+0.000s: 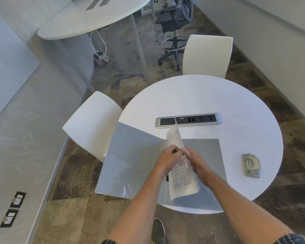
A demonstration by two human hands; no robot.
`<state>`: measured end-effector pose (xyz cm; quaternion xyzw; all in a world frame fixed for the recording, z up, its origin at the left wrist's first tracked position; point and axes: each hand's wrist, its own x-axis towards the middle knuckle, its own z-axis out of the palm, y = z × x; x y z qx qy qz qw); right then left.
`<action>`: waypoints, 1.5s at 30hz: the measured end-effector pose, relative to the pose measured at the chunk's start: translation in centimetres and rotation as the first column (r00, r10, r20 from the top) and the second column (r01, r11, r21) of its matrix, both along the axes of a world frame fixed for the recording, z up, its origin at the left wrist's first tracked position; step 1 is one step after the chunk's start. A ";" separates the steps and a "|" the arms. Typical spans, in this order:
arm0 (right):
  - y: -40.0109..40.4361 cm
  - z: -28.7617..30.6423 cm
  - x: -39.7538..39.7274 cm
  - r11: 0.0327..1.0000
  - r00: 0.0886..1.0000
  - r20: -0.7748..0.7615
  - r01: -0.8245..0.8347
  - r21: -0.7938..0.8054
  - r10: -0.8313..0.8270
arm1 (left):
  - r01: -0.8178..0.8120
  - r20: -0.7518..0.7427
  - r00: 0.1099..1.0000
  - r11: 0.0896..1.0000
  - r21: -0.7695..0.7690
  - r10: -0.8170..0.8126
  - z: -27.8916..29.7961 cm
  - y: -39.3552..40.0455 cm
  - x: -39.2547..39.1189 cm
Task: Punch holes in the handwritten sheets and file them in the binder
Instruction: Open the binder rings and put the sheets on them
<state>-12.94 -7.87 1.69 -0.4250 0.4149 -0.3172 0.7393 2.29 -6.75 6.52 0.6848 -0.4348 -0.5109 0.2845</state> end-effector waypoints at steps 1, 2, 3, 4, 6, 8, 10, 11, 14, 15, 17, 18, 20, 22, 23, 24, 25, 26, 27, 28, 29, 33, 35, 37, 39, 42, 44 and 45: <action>0.0 -0.1 -0.3 0.999 0.998 0.058 -0.003 0.036 0.001 | 0.026 -0.033 0.999 0.999 0.024 -0.025 -0.3 0.2 -0.4; 0.0 -0.2 -0.7 0.998 0.995 0.104 -0.005 0.062 -0.002 | 0.053 -0.060 0.997 0.997 0.048 -0.050 -0.6 0.5 -0.7; -0.1 -0.2 -1.1 0.997 0.992 0.122 0.001 0.077 -0.011 | 0.076 -0.072 0.995 0.995 0.065 -0.071 -1.0 0.6 -0.9; -0.1 -0.2 -1.5 0.997 0.993 0.116 0.016 0.079 -0.025 | 0.093 -0.078 0.993 0.993 0.072 -0.087 -1.4 0.7 -1.0; -0.1 -0.1 -2.4 0.995 0.995 0.075 0.063 0.072 -0.068 | 0.115 -0.063 0.992 0.992 0.060 -0.111 -2.2 0.9 -0.9; -0.3 -0.3 -3.4 0.987 0.990 0.005 0.137 0.082 -0.138 | 0.117 -0.012 0.993 0.993 0.030 -0.117 -2.6 1.1 -0.6; -0.7 -0.7 -4.4 0.974 0.973 -0.098 0.217 0.072 -0.209 | 0.087 0.052 0.995 0.996 -0.003 -0.087 -2.8 1.5 -0.1; -0.8 -1.0 -4.9 0.968 0.964 -0.134 0.240 0.069 -0.229 | 0.063 0.102 0.993 0.998 -0.011 -0.061 -3.0 1.7 0.2; -0.9 -1.2 -5.9 0.962 0.960 -0.131 0.260 0.087 -0.248 | 0.019 0.273 0.962 1.000 0.001 -0.019 -4.0 2.3 1.3; -0.9 -1.3 -6.2 0.958 0.959 -0.117 0.269 0.098 -0.257 | 0.020 0.309 0.951 1.000 0.020 -0.025 -4.5 2.5 1.7; -0.9 -1.4 -6.8 0.949 0.954 -0.109 0.293 0.116 -0.281 | 0.037 0.340 0.938 0.996 0.076 -0.061 -5.7 3.0 2.3; -0.8 -1.6 -7.1 0.945 0.950 -0.112 0.305 0.122 -0.292 | 0.048 0.347 0.934 0.994 0.101 -0.081 -6.1 3.4 2.5; -0.8 -2.0 -7.4 0.938 0.944 -0.130 0.320 0.132 -0.304 | 0.072 0.360 0.926 0.989 0.130 -0.115 -7.0 4.0 2.7; -0.7 -2.1 -7.5 0.935 0.940 -0.152 0.327 0.138 -0.307 | 0.091 0.360 0.923 0.986 0.142 -0.137 -7.8 4.5 2.8; -0.6 -2.0 -7.5 0.933 0.937 -0.157 0.334 0.137 -0.312 | 0.097 0.365 0.920 0.985 0.143 -0.144 -8.2 4.7 2.7; -0.5 -2.0 -7.6 0.930 0.933 -0.159 0.344 0.132 -0.323 | 0.102 0.374 0.916 0.985 0.138 -0.147 -8.3 4.8 2.7; -0.4 -2.0 -7.6 0.928 0.928 -0.165 0.354 0.116 -0.334 | 0.099 0.390 0.910 0.987 0.128 -0.142 -8.5 4.9 2.6; -0.4 -2.1 -7.7 0.927 0.920 -0.189 0.364 0.085 -0.344 | 0.092 0.400 0.907 0.989 0.114 -0.130 -8.6 4.9 2.6; -0.3 -2.4 -7.8 0.927 0.905 -0.237 0.373 0.047 -0.353 | 0.083 0.405 0.907 0.992 0.099 -0.117 -8.7 4.9 2.6; -0.2 -2.9 -8.0 0.924 0.883 -0.302 0.382 0.014 -0.360 | 0.078 0.409 0.906 0.993 0.089 -0.107 -8.8 4.9 2.6; -0.1 -3.5 -8.2 0.922 0.854 -0.375 0.387 -0.008 -0.362 | 0.071 0.413 0.905 0.994 0.082 -0.099 -8.9 4.8 2.6; 0.4 -6.5 -9.0 0.930 0.725 -0.611 0.363 -0.052 -0.317 | 0.049 0.437 0.896 0.995 0.083 -0.080 -9.6 4.5 3.0; 0.8 -7.7 -9.0 0.937 0.680 -0.670 0.344 -0.064 -0.296 | 0.051 0.446 0.892 0.996 0.069 -0.077 -9.8 4.4 3.0; 1.1 -8.2 -8.7 0.939 0.640 -0.711 0.333 -0.084 -0.291 | 0.057 0.450 0.890 0.997 0.056 -0.076 -10.1 4.3 3.0; 1.4 -8.1 -8.4 0.938 0.609 -0.733 0.327 -0.114 -0.302 | 0.064 0.463 0.883 0.997 0.050 -0.080 -10.2 4.2 3.0; 2.0 -8.2 -8.0 0.919 0.575 -0.730 0.343 -0.194 -0.369 | 0.070 0.483 0.872 0.996 0.049 -0.085 -10.7 4.0 2.9; 2.4 -8.5 -7.7 0.915 0.549 -0.741 0.326 -0.237 -0.387 | 0.075 0.490 0.868 0.996 0.046 -0.088 -10.9 3.9 2.9; 2.5 -8.6 -7.4 0.918 0.525 -0.760 0.303 -0.255 -0.384 | 0.081 0.496 0.863 0.996 0.044 -0.092 -11.0 3.9 2.8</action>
